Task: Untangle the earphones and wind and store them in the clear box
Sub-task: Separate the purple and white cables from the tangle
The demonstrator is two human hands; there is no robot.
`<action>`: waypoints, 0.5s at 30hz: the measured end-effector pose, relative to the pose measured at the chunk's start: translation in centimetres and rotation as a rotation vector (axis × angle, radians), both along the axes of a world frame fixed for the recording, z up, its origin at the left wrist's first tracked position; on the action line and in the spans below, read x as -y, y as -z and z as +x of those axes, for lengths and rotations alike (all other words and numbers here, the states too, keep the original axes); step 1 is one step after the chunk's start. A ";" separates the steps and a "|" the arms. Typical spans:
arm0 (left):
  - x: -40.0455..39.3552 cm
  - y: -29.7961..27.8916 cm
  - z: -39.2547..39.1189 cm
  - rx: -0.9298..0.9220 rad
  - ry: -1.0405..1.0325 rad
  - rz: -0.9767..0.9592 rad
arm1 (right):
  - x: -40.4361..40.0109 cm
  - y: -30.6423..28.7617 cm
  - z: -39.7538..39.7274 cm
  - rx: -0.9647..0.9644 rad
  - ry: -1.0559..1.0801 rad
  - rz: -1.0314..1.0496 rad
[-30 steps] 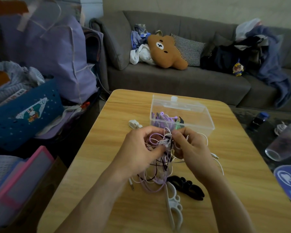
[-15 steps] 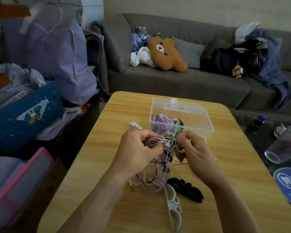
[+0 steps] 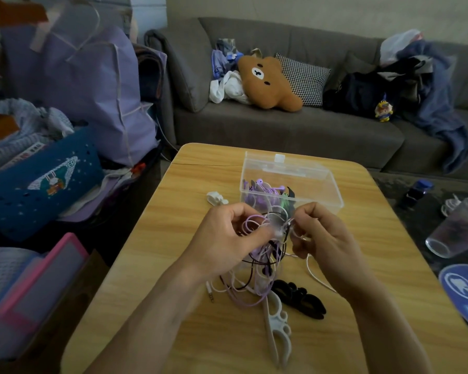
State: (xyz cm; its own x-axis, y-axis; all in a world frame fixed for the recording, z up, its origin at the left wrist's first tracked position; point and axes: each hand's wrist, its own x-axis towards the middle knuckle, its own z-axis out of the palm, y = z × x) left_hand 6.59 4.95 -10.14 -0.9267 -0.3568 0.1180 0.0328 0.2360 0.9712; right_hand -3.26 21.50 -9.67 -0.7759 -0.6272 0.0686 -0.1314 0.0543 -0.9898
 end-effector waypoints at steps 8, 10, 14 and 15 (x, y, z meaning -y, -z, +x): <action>0.0 -0.1 -0.1 0.016 0.083 0.016 | 0.3 -0.1 0.8 -0.029 0.078 -0.047; -0.1 0.0 0.0 0.015 0.078 0.017 | 0.7 0.6 0.9 0.087 0.144 -0.056; -0.2 0.1 0.0 0.034 0.017 0.023 | 0.7 0.7 1.1 0.139 0.128 -0.054; -0.2 0.1 0.0 0.037 0.001 0.018 | 0.5 0.6 1.1 0.115 0.106 -0.055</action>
State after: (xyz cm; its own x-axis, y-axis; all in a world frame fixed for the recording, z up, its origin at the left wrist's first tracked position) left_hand 6.56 5.14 -10.21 -0.9307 -0.3577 0.0769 -0.0033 0.2185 0.9758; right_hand -2.19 21.04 -10.22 -0.8423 -0.5390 0.0073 -0.0131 0.0069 -0.9999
